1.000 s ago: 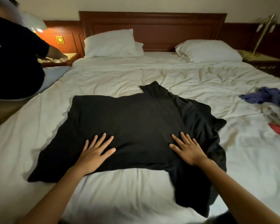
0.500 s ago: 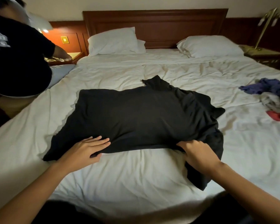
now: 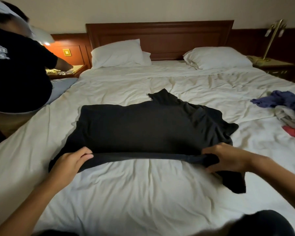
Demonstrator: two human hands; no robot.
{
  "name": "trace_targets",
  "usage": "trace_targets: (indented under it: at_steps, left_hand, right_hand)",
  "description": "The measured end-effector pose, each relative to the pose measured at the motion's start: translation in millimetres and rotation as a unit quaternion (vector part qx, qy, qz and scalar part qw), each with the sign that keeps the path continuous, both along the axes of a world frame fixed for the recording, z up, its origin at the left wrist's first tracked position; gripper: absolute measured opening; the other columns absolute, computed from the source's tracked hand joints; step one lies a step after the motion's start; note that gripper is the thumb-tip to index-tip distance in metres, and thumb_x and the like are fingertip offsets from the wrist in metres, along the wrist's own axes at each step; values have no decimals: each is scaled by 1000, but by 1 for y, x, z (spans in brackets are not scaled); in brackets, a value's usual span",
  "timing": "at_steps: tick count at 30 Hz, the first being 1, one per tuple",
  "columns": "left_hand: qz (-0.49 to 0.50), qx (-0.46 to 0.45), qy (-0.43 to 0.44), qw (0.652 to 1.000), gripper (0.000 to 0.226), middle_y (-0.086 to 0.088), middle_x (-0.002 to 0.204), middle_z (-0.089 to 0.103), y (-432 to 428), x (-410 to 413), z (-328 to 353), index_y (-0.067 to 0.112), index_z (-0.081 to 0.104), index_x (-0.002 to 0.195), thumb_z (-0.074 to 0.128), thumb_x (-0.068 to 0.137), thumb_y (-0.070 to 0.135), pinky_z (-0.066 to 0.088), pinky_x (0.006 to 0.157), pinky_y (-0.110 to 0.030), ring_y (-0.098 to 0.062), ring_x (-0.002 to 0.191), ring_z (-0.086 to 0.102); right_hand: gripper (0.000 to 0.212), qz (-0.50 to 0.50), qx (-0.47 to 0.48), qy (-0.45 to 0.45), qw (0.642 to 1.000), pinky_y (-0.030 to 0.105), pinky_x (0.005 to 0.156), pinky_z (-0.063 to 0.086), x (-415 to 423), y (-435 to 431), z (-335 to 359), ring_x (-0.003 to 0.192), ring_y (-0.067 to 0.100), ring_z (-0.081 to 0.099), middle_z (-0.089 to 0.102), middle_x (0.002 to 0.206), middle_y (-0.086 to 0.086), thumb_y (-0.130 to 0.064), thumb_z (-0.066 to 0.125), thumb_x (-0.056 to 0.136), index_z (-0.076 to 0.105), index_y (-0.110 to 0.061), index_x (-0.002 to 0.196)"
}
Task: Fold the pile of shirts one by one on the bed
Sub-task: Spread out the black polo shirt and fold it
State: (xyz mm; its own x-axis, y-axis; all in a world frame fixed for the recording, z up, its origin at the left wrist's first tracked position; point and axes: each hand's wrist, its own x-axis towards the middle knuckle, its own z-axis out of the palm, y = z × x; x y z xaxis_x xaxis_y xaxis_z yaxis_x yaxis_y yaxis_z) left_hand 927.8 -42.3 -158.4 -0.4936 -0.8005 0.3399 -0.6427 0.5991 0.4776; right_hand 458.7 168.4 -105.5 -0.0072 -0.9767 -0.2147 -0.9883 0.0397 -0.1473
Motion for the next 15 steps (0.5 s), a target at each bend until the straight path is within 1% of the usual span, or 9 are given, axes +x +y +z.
trace_targets:
  at_steps: [2,4,5,6,8,9,11,13,15]
  left_hand:
    - [-38,83,-52,994,23,12,69,63,-15,7,6,41,65,88,81,80,27,46,62,-24,-4,61,58]
    - [-72,170,-139,973,40,16,67,60,-34,12,14,45,68,94,88,60,51,44,60,-25,-1,60,55]
    - [-85,196,-191,958,44,17,68,63,-45,10,18,40,71,89,85,55,64,44,59,-24,0,62,58]
    - [-95,207,-233,945,48,15,67,65,-59,6,22,32,71,79,81,55,72,45,58,-26,-2,62,60]
    - [-97,192,-237,947,56,10,60,62,-90,-10,27,21,62,62,78,61,75,43,57,-28,-2,56,58]
    - [-91,177,-206,958,54,9,60,61,-107,-20,30,19,61,60,78,65,71,44,60,-28,-3,58,58]
    - [-76,157,-133,976,40,4,71,67,-138,-40,30,18,66,65,76,76,55,51,75,-35,-8,70,65]
    - [-52,157,-112,980,33,-2,77,68,-161,-57,22,12,68,71,74,83,42,51,84,-41,-17,79,67]
    - [-32,185,-139,972,29,-1,76,68,-175,-65,9,14,67,73,77,83,40,49,79,-34,-17,80,67]
  right_hand:
    - [22,-15,91,5,996,19,76,47,-25,-13,11,81,-2,59,66,87,-14,-38,79,75,65,-37,91]
    - [22,-22,159,-9,987,16,66,43,-47,-32,22,66,-6,54,64,72,-16,-33,82,74,63,-43,70]
    - [25,-20,172,-16,985,15,62,42,-56,-45,27,61,-6,51,62,66,-18,-31,82,74,63,-44,65]
    - [26,-16,176,-22,984,15,62,42,-64,-61,31,60,-6,50,62,64,-18,-29,82,75,65,-45,64]
    - [16,-13,164,-18,986,20,69,47,-75,-99,34,68,-3,56,69,75,-13,-25,81,79,72,-38,77]
    - [11,-16,145,-6,989,25,74,48,-80,-121,32,75,2,59,72,83,-7,-22,80,80,74,-29,86]
    - [17,-43,64,25,997,30,82,48,-89,-162,22,89,14,64,72,96,3,-18,75,83,72,-16,100]
    - [32,-109,-56,50,991,37,91,48,-91,-191,3,108,26,61,66,115,7,-19,67,87,64,-20,119]
    - [48,-180,-115,39,976,49,99,41,-89,-205,-27,123,32,52,55,131,8,-38,62,91,47,-34,137]
